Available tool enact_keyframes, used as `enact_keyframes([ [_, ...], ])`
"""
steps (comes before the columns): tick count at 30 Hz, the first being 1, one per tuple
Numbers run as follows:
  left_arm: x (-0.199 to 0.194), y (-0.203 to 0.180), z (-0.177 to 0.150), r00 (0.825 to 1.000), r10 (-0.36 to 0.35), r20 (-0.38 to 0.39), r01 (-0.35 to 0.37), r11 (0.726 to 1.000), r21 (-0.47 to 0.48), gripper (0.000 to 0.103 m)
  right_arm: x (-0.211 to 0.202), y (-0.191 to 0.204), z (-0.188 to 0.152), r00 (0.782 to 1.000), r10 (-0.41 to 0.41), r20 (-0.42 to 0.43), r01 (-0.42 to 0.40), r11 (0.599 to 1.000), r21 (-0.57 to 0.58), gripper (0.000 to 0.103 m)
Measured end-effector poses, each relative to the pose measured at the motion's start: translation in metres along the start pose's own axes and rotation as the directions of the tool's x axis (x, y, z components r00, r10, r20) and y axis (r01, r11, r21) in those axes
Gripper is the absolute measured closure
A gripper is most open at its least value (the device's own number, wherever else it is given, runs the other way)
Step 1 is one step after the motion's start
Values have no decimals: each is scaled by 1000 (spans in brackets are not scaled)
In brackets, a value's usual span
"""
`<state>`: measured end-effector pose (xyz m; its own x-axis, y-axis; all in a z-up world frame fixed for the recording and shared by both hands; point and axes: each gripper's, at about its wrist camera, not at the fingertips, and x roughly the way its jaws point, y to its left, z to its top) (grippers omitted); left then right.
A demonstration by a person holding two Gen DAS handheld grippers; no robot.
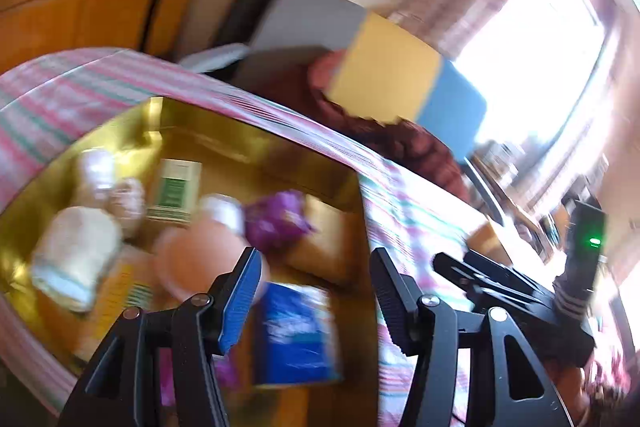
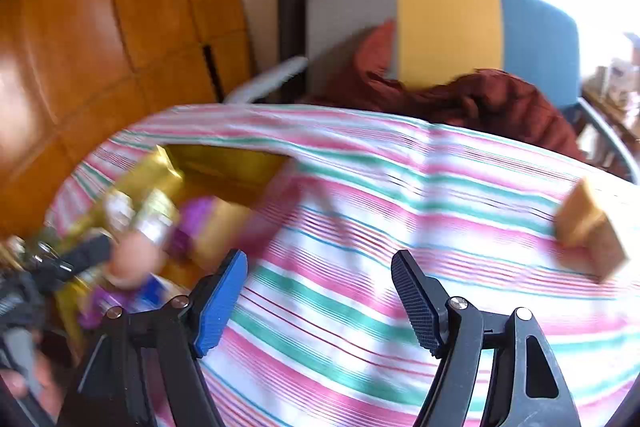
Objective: Organize objects
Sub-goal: 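Open both tools to drop the oil box and packet into the tray, then grasp the white barcode box with the right tool while the left tool grasps the yellow sponge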
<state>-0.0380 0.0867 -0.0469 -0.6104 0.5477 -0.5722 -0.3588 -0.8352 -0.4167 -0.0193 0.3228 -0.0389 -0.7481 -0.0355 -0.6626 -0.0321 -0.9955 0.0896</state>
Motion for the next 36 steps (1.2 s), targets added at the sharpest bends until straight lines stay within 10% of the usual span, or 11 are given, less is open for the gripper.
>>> enact_keyframes([
  [8, 8, -60, -29, 986, -131, -103, 145, 978, 147, 46, -11, -98, -41, 980, -189, -57, 194, 976, 102, 27],
  [18, 24, -95, -58, 964, -137, -230, 185, 961, 205, 46, -33, -234, -20, 893, -445, -63, 445, 857, 260, 16],
  [29, 36, -124, -57, 961, -84, -262, 160, 946, 282, 42, 19, -301, 6, 905, -383, -185, 423, 861, 283, 17],
  [36, 53, -140, -61, 947, -73, -313, 175, 935, 308, 42, 47, -295, 5, 925, -313, -217, 363, 896, 255, 52],
])
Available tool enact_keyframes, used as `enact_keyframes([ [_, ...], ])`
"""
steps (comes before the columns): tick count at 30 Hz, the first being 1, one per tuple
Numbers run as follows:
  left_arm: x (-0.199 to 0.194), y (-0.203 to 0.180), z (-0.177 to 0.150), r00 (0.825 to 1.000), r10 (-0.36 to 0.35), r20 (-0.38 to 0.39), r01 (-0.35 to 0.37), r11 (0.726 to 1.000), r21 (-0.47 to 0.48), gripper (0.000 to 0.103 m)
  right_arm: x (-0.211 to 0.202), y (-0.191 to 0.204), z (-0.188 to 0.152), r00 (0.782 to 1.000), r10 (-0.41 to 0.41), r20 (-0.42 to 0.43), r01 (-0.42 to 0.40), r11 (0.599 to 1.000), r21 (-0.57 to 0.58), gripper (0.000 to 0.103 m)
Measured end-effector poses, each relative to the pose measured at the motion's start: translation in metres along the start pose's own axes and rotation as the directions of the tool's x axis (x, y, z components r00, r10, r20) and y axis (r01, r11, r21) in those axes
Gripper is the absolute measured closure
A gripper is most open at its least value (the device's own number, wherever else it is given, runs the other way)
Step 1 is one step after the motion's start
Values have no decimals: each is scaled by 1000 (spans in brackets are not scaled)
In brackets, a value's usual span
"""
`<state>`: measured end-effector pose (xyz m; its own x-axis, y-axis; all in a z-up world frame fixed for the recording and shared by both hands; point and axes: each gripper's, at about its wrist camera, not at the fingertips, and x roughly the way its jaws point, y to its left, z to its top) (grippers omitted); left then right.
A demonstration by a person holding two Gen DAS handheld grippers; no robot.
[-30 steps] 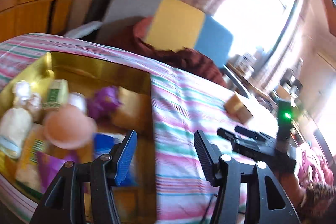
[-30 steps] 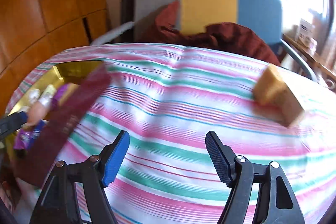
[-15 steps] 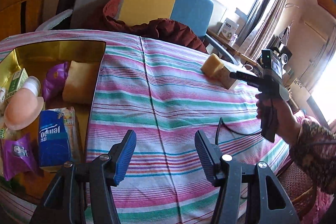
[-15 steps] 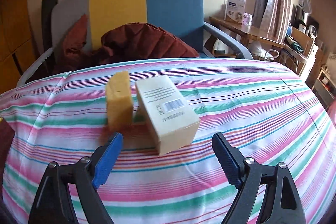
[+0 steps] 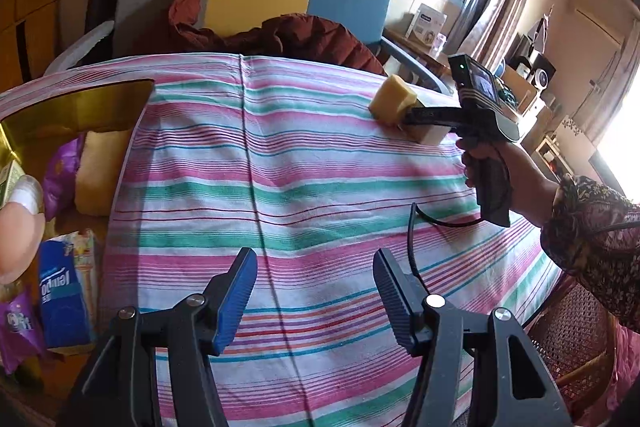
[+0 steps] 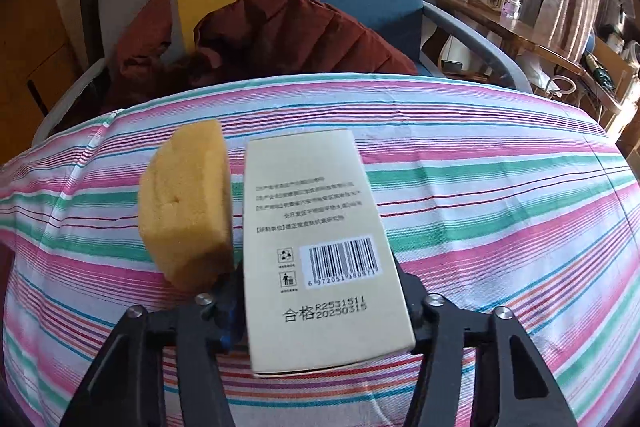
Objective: Organize objects
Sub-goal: 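Grasp the white barcode box with the right tool while the left tool grasps the yellow sponge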
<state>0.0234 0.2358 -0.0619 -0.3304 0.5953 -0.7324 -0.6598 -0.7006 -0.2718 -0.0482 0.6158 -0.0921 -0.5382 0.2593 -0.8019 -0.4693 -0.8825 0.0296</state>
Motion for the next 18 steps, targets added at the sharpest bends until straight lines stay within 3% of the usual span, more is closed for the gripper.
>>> enact_keyframes([
  [7, 14, -11, 7, 999, -25, -29, 25, 1000, 14, 42, -13, 21, -24, 998, 46, 35, -44, 997, -65, 52],
  [10, 26, -15, 15, 998, -47, -46, 47, 999, 6, 42, -23, 22, -38, 997, 66, 48, -64, 997, -39, 52],
  [18, 77, -38, 64, 995, -71, -73, 71, 997, 2, 40, -36, 6, -56, 995, -26, 94, 20, 997, 71, 52],
])
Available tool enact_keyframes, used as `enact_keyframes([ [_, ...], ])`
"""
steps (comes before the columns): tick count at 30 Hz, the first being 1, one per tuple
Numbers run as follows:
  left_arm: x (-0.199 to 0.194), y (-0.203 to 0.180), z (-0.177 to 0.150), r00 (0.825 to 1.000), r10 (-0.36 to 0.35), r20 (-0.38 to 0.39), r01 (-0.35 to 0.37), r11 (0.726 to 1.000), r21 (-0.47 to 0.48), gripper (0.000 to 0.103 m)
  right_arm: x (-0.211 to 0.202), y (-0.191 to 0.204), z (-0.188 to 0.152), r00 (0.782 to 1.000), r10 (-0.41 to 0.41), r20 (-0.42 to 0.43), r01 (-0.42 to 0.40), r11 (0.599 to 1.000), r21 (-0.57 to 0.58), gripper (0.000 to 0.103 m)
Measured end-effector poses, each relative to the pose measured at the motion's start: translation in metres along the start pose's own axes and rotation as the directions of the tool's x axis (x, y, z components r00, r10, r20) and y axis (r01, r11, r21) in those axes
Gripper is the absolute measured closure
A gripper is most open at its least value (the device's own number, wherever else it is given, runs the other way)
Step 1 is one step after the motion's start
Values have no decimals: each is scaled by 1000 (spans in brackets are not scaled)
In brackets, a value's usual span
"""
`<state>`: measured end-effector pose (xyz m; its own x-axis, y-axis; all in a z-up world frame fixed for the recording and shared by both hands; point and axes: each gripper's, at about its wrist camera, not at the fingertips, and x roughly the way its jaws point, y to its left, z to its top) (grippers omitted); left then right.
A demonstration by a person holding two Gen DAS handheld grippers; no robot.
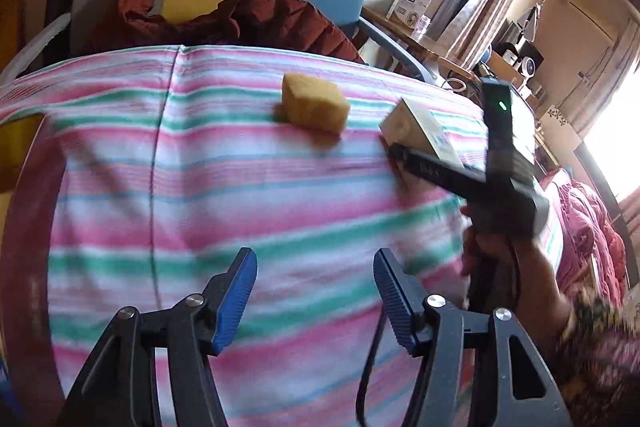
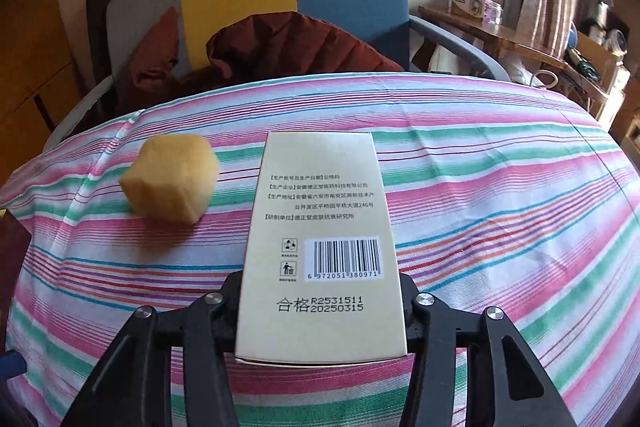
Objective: Organize objects
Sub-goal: 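Grasp the white barcode box with the right tool while the left tool grasps the yellow sponge, then carry the yellow sponge with the left tool into the gold tray and release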
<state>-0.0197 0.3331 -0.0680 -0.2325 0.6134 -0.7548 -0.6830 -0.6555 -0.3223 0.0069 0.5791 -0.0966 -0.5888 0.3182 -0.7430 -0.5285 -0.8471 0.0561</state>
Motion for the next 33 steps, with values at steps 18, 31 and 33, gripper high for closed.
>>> enact_keyframes([
  [18, 123, -44, 116, 981, 194, 14, -194, 972, 131, 29, 2, -11, -1, 1000, -15, 8, 14, 999, 52, 52],
  [31, 129, -18, 106, 981, 179, 78, -185, 980, 78, 39, 1, -11, -2, 1000, -17, 13, 16, 999, 51, 52],
  [33, 124, -15, 101, 980, 180, 88, -187, 980, 71, 39, 1, -10, -3, 1000, -19, 14, 18, 999, 51, 52],
])
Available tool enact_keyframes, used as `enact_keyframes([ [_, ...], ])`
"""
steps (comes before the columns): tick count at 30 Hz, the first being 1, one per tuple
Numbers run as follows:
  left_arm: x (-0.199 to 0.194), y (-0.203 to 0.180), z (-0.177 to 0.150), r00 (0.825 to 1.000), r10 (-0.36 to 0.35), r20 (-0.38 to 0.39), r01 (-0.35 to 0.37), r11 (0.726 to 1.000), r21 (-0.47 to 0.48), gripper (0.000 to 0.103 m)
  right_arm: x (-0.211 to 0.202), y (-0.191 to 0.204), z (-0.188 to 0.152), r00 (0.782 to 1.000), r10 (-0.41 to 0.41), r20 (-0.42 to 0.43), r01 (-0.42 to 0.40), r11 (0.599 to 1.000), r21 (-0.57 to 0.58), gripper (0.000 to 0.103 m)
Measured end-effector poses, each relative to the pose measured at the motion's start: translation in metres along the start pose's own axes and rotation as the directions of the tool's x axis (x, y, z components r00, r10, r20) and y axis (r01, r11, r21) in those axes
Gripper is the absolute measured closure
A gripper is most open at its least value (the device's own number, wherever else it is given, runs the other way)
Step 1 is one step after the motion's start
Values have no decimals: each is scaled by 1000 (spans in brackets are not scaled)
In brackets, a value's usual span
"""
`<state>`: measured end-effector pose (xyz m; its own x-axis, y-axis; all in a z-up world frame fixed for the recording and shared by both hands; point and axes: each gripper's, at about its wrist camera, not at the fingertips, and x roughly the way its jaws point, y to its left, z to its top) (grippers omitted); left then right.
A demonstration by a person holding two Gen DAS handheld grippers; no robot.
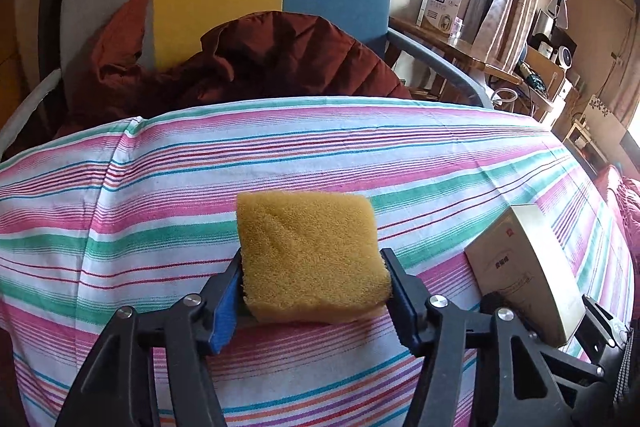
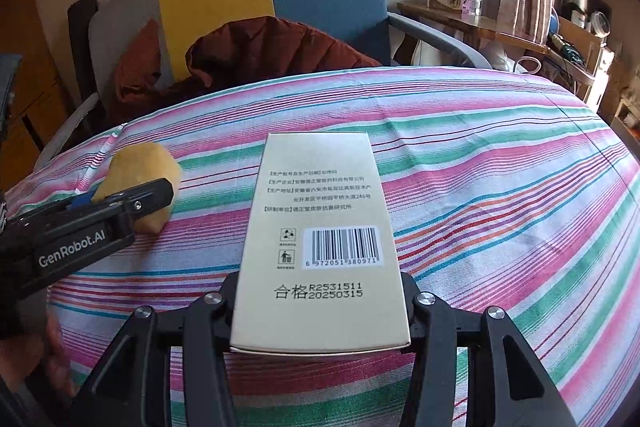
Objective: Organize objects
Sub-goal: 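Carry the yellow sponge with the left tool into the gold tray and release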
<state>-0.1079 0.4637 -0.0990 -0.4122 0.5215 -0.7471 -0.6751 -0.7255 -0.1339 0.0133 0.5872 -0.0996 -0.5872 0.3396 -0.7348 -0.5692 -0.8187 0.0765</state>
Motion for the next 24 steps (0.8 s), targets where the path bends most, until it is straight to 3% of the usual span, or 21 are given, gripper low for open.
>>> enact_keyframes([
  [13, -44, 31, -42, 999, 13, 49, -11, 998, -54, 40, -3, 8, -1, 999, -44, 10, 44, 998, -39, 52],
  [19, -70, 47, -68, 997, 34, 71, -30, 998, -63, 40, -19, 25, -3, 996, 47, 82, -35, 990, -135, 52],
  [24, -92, 63, -86, 996, 29, 83, -17, 990, -142, 40, -27, 42, -8, 992, 89, 93, -68, 975, -210, 52],
])
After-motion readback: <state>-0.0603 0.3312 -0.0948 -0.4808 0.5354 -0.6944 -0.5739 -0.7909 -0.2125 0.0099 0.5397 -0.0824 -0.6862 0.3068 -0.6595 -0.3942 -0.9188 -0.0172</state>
